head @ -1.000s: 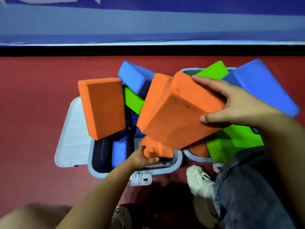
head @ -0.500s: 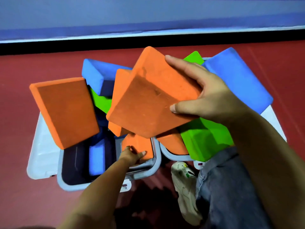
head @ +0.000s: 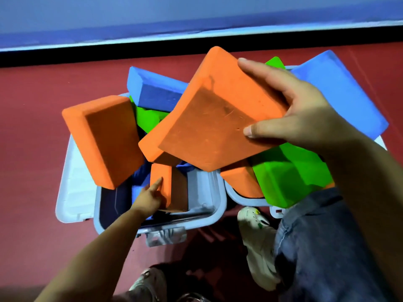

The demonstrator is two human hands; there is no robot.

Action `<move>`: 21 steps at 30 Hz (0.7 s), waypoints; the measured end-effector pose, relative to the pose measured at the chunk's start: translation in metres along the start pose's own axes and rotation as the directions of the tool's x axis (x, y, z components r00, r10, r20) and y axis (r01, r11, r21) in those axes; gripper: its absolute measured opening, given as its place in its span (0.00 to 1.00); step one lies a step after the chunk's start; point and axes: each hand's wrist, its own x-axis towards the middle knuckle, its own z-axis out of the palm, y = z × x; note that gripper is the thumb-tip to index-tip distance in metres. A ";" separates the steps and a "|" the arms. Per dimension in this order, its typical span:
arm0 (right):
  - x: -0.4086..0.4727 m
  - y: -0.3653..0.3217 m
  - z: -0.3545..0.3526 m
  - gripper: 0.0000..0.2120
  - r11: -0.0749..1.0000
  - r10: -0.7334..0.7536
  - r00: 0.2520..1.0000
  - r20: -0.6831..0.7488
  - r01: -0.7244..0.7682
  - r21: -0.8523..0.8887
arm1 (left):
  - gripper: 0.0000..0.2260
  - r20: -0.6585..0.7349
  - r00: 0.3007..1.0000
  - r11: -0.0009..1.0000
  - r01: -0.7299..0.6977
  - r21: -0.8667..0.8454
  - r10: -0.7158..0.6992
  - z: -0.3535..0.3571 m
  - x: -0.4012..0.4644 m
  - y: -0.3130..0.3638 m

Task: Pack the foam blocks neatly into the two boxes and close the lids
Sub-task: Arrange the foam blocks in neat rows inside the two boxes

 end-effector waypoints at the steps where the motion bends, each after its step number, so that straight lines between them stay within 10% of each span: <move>1: 0.001 0.000 0.001 0.42 1.000 0.001 1.000 -0.002 -0.001 0.003 | 0.30 -0.013 0.999 0.999 0.033 -0.015 -0.033 0.006 -0.003 0.003; 9: 0.006 0.003 0.004 0.42 1.000 -0.013 0.999 -0.047 0.014 0.022 | 0.40 -0.095 0.992 0.983 0.093 0.157 -0.079 0.029 -0.003 0.018; 21: 0.010 0.004 0.019 0.42 0.997 -0.052 0.997 0.050 0.054 -0.049 | 0.40 0.285 0.836 0.708 -0.549 0.444 0.469 0.001 -0.011 -0.005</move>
